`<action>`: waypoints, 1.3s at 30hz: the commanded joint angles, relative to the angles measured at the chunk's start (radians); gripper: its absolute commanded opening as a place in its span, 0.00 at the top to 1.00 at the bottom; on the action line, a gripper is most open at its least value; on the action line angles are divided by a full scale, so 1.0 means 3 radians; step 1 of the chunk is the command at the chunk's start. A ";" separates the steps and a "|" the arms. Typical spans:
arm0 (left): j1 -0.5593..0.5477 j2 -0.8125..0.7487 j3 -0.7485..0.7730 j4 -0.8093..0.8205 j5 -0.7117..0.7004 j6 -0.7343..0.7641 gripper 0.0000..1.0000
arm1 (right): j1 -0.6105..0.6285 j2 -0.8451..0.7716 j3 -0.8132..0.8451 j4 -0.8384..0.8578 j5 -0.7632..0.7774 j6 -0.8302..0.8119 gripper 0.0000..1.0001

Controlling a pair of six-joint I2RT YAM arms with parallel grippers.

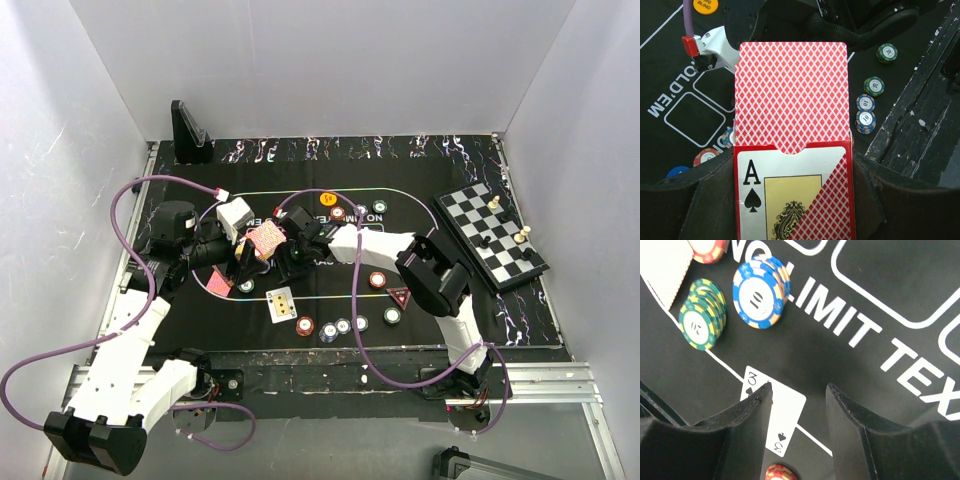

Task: Distribute texas hold em gaming equipment

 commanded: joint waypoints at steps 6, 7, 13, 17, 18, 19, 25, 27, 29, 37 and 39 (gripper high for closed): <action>0.0058 -0.0074 0.0133 -0.0042 0.0104 -0.0052 1.00 | 0.0061 0.0079 -0.0117 0.0704 -0.0164 0.0050 0.47; 0.0063 -0.0079 0.0138 -0.0042 0.0104 -0.0047 1.00 | 0.0061 0.0079 -0.0143 0.0745 -0.0225 0.0055 0.47; 0.0078 -0.0090 0.0143 -0.0042 0.0115 -0.0052 1.00 | 0.0071 -0.0073 -0.0423 0.0638 -0.0388 0.0061 0.50; 0.0078 -0.0080 0.0164 -0.0042 0.0135 -0.0052 1.00 | 0.0076 -0.0324 -0.0761 0.0658 -0.0690 0.0040 0.51; 0.0078 -0.0085 0.0164 -0.0037 0.0135 -0.0052 1.00 | 0.0081 -0.0385 -0.0843 0.0689 -0.0782 0.0035 0.51; 0.0078 -0.0080 0.0174 -0.0032 0.0135 -0.0057 1.00 | 0.0076 -0.0431 -0.0914 0.0729 -0.0889 0.0025 0.51; 0.0078 -0.0079 0.0210 -0.0022 0.0135 -0.0078 1.00 | 0.0122 -0.0529 -0.0961 0.0704 -0.1314 -0.0082 0.53; 0.0078 -0.0085 0.0215 -0.0032 0.0130 -0.0083 1.00 | 0.0153 -0.0534 -0.0946 0.0658 -0.1457 -0.0139 0.53; 0.0078 -0.0090 0.0220 -0.0042 0.0130 -0.0073 1.00 | 0.0168 -0.0554 -0.0925 0.0572 -0.1524 -0.0205 0.54; 0.0078 -0.0090 0.0235 -0.0078 0.0145 -0.0032 1.00 | -0.0255 -0.1126 -0.0838 0.0157 -0.1100 -0.0196 0.45; 0.0078 -0.0105 0.0230 -0.0098 0.0166 -0.0012 1.00 | -0.0465 -0.1300 -0.0818 0.0122 -0.1090 -0.0109 0.39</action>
